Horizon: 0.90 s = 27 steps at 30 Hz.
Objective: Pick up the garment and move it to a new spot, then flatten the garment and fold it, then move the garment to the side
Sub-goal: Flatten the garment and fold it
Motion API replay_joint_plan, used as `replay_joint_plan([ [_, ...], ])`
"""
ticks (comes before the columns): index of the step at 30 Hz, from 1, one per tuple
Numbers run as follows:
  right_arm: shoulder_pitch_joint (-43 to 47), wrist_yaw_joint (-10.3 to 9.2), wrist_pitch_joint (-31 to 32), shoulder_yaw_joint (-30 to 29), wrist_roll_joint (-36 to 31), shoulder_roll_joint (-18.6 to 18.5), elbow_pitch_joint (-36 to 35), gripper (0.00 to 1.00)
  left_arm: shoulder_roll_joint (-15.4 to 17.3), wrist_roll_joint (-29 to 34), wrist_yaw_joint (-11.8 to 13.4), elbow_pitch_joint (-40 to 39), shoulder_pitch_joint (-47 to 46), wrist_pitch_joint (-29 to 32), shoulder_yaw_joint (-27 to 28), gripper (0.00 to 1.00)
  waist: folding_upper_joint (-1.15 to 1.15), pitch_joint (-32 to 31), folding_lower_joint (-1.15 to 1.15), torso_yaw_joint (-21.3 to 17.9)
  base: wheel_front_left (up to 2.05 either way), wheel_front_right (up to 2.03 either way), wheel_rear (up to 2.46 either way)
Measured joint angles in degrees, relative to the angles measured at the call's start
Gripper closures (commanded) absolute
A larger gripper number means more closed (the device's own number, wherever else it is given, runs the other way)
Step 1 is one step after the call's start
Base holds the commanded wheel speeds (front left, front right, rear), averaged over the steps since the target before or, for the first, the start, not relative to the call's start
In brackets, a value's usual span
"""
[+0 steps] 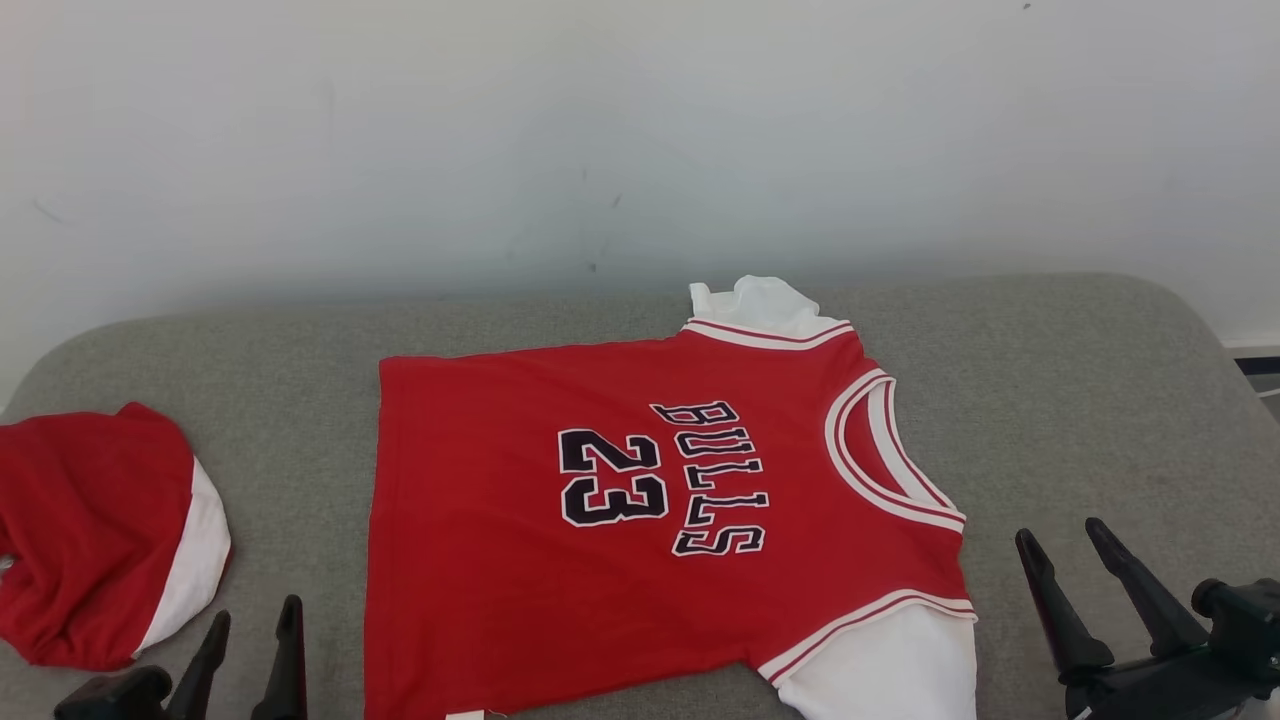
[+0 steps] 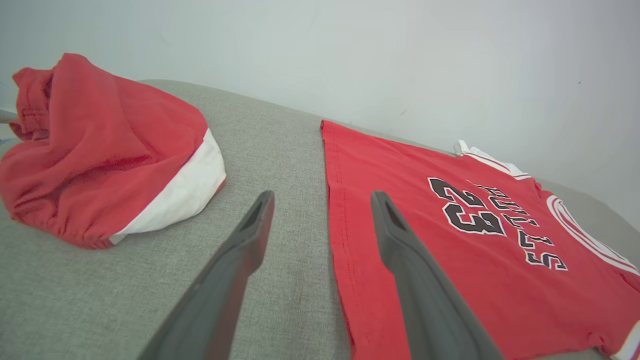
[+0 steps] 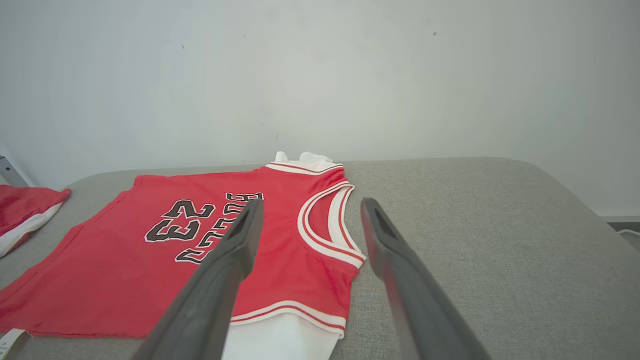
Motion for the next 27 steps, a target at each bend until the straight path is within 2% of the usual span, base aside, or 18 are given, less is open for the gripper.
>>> replay_joint_plan([
  [8, 0.3, -0.01, 0.0, -3.6, -8.3, -1.7, 1.0, 0.00, -0.1, 3.7, 0.0, -4.0, 3.5, -0.1, 6.9, 0.00, 0.00, 0.2, 0.00, -0.3, 0.00, 0.00, 0.00],
  [14, 1.2, -0.01, 0.0, -8.7, -10.4, 0.4, 0.9, 0.00, -0.9, 4.9, 0.0, -7.5, 6.2, -0.1, 10.1, 0.00, 0.00, 0.5, 0.00, -0.8, 0.00, 0.00, 0.00],
  [21, 3.2, -0.02, -0.2, -10.0, -12.6, 3.2, 0.9, 0.00, -2.9, 7.5, 0.0, -11.0, 6.9, -0.1, 10.1, 0.00, 0.00, 1.0, 0.00, -0.6, 0.00, 0.00, 0.00],
  [27, 3.3, -0.02, -0.2, -10.4, -14.8, 4.5, 1.0, 0.00, -3.0, 10.0, 0.0, -12.2, 7.8, 0.1, 9.3, 0.00, 0.00, 1.4, 0.00, -0.2, 0.00, 0.00, 0.00],
])
